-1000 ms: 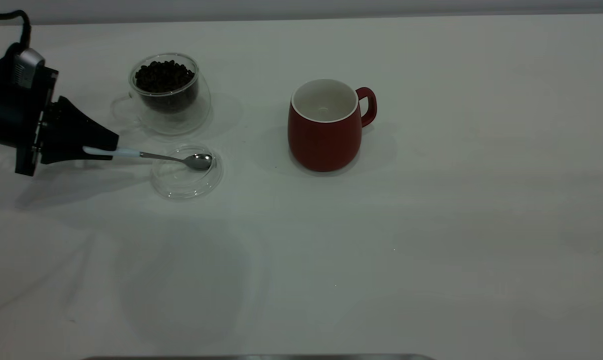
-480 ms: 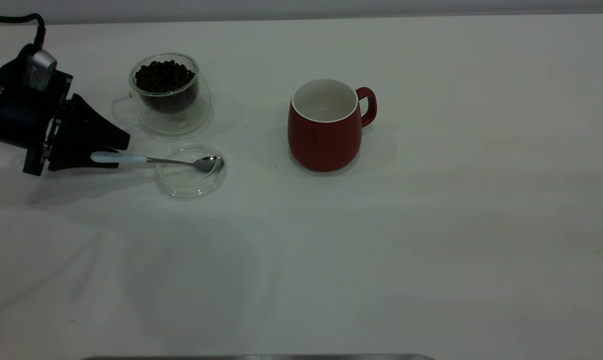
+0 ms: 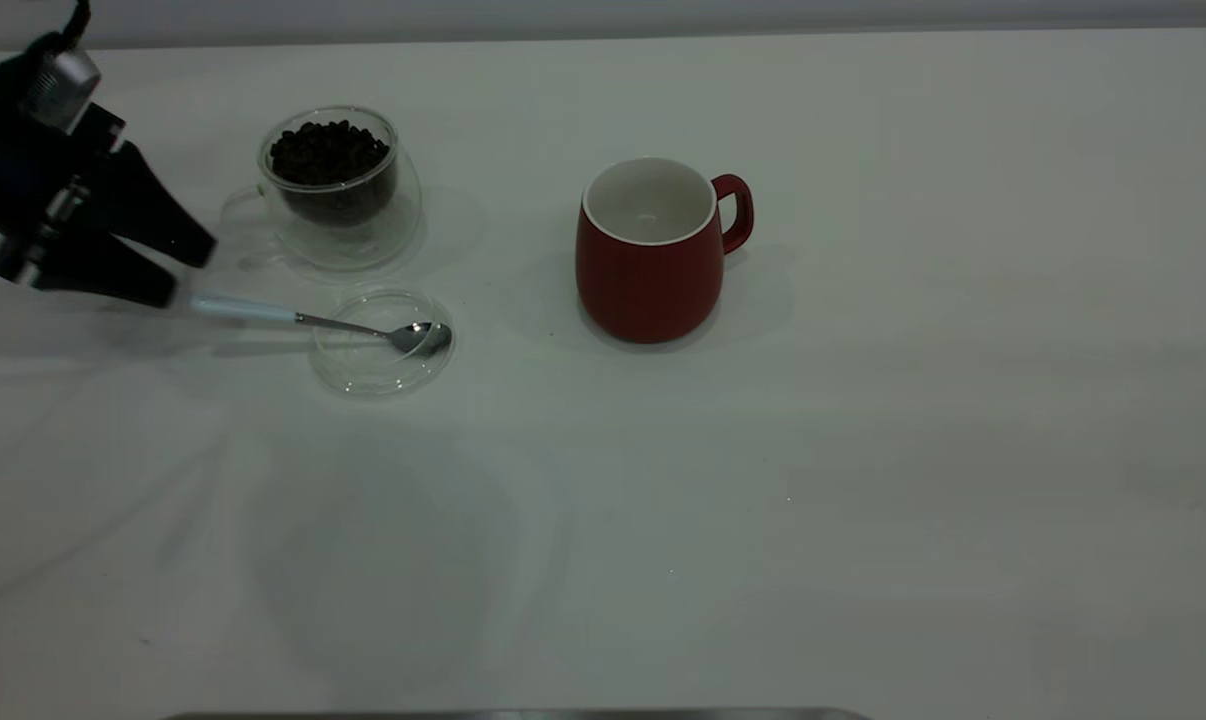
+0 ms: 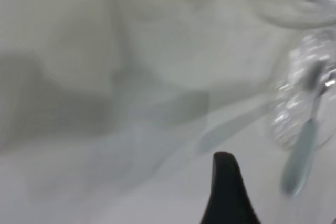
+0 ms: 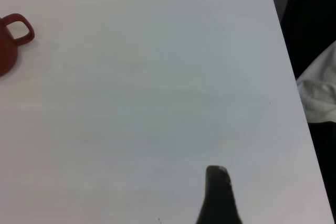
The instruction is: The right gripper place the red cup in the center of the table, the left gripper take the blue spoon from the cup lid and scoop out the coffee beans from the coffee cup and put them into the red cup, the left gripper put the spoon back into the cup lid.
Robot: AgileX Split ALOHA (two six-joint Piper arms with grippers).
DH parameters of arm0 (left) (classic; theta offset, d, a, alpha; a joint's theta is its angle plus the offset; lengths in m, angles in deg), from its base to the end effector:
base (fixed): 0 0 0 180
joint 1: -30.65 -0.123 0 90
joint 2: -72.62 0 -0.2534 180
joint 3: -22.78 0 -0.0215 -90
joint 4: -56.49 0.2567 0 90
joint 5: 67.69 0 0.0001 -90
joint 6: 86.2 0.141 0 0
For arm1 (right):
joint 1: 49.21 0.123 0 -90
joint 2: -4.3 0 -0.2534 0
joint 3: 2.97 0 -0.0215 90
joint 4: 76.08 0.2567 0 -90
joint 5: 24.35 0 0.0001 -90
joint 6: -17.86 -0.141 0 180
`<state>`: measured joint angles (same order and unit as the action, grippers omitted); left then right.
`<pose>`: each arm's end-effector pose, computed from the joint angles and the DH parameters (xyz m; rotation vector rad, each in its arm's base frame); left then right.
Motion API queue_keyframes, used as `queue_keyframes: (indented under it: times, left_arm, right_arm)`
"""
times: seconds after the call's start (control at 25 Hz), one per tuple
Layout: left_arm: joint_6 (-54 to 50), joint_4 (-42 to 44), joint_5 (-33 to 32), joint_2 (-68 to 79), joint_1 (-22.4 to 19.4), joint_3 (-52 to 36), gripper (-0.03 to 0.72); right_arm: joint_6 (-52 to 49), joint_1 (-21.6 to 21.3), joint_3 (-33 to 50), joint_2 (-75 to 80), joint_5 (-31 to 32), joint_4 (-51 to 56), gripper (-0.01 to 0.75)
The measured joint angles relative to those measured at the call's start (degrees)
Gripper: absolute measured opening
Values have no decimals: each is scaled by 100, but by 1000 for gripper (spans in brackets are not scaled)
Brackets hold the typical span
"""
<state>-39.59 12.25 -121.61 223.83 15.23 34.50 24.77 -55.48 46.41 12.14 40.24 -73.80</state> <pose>0.4038 0.0289 -0.0523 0.0030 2.9087 -0.8912 0.0730 -0.0029 0.2403 -0.0150 2.1265 -0.0878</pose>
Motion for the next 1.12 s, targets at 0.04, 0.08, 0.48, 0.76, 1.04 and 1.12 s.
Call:
queue_keyframes:
  times: [0.04, 0.08, 0.48, 0.76, 1.04, 1.12]
  left_arm:
    - [-326, 303, -121, -41, 7, 165, 563]
    - [-590, 637, -298, -103, 7, 364, 563]
    - [-2152, 1379, -1277, -1638, 28, 1706, 563]
    - [-2692, 2532, -1277, -3636, 489, 994, 563]
    - [-2671, 2688, -1277, -6137, 1118, -897, 563]
    - [-2685, 2753, -1277, -6788, 1177, -1477, 563]
  right_arm:
    - [0, 0, 0, 0, 0, 0, 591]
    - [0, 0, 0, 0, 0, 0, 591]
    - [0, 0, 0, 0, 0, 0, 591]
    - [0, 0, 0, 0, 0, 0, 591]
    - [0, 0, 0, 0, 0, 0, 591]
    - [0, 0, 0, 0, 0, 0, 591]
